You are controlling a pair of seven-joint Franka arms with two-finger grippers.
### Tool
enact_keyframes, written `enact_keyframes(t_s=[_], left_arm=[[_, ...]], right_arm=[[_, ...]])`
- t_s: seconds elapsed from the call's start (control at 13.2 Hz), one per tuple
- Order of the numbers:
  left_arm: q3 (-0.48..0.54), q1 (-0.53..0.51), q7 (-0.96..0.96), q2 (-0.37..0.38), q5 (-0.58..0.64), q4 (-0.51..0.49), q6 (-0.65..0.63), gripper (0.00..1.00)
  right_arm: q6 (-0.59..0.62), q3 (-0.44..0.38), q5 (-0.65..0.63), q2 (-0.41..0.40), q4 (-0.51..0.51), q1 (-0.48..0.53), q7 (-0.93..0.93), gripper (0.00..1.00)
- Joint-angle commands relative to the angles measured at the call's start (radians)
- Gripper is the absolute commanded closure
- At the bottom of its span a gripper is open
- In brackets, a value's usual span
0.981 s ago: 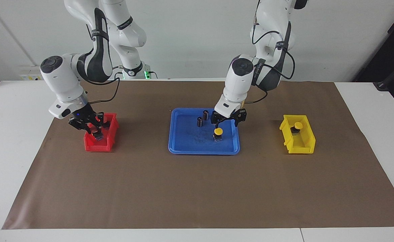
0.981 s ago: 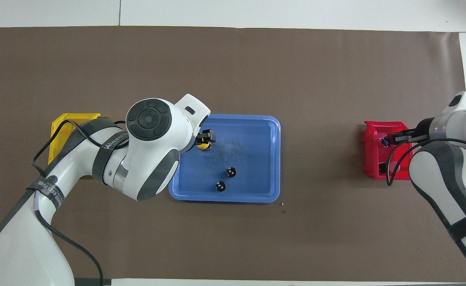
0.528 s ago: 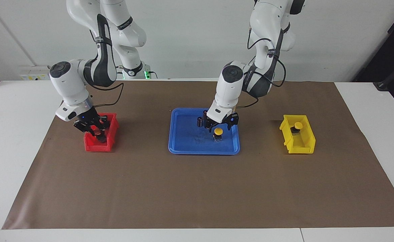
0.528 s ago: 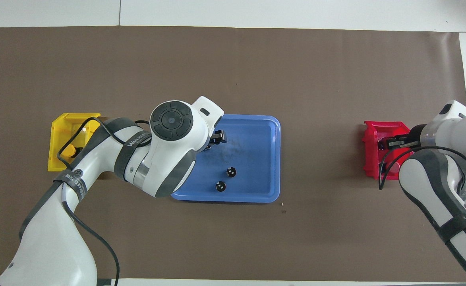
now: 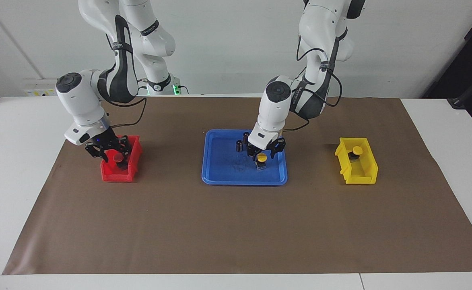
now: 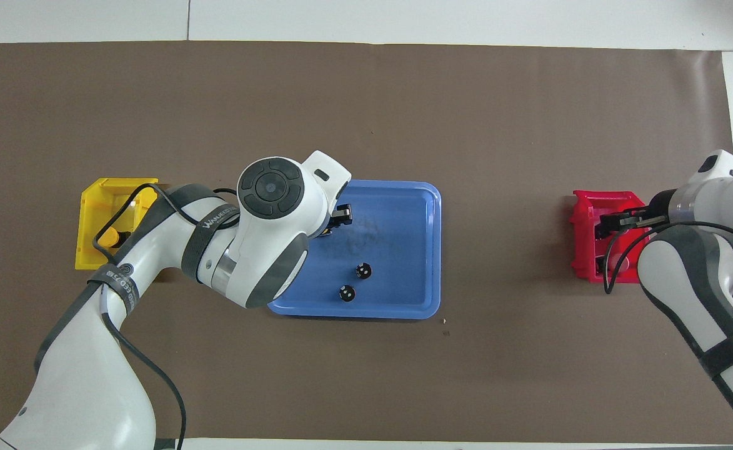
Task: Sort red and yellow buttons by color
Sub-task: 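Carry the yellow button to the yellow bin while the right gripper withdraws, then lower the yellow button into the yellow bin and open the left gripper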
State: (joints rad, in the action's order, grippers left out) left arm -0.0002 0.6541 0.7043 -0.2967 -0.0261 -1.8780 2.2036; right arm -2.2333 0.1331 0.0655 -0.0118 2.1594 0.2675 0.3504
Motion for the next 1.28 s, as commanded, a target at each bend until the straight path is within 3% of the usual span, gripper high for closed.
enact_keyframes(t_s=[0.0,0.08,0.15,0.3,0.53,0.68,0.91,1.21], left_arm=[[0.011,0.013,0.044,-0.016,0.009,0.014,0.013,0.97],[0.011,0.013,0.067,-0.016,0.006,0.020,0.010,0.98],[0.011,0.013,0.072,-0.016,0.006,0.025,0.004,0.98],[0.013,0.004,0.070,-0.015,0.006,0.071,-0.054,0.98],[0.026,-0.069,-0.039,0.011,0.017,0.178,-0.276,0.98],[0.051,-0.202,-0.278,0.056,0.018,0.191,-0.340,0.98],[0.057,-0.351,-0.552,0.045,0.104,0.293,-0.410,0.99],[0.057,-0.508,-0.872,0.036,0.117,0.287,-0.375,0.99]], right_arm=[[0.255,0.008,0.019,-0.011,-0.221,0.006,-0.004,0.18],[0.349,0.008,0.017,0.002,-0.281,0.007,-0.028,0.06],[0.422,0.006,0.008,0.027,-0.324,0.006,-0.060,0.00],[0.544,0.006,-0.001,0.064,-0.390,0.004,-0.091,0.00],[0.729,0.011,-0.068,0.066,-0.547,0.003,-0.207,0.00],[0.753,0.014,-0.098,0.062,-0.561,0.007,-0.212,0.00],[0.750,0.013,-0.098,0.070,-0.537,0.006,-0.225,0.00],[0.742,0.013,-0.093,0.073,-0.533,0.013,-0.240,0.00]])
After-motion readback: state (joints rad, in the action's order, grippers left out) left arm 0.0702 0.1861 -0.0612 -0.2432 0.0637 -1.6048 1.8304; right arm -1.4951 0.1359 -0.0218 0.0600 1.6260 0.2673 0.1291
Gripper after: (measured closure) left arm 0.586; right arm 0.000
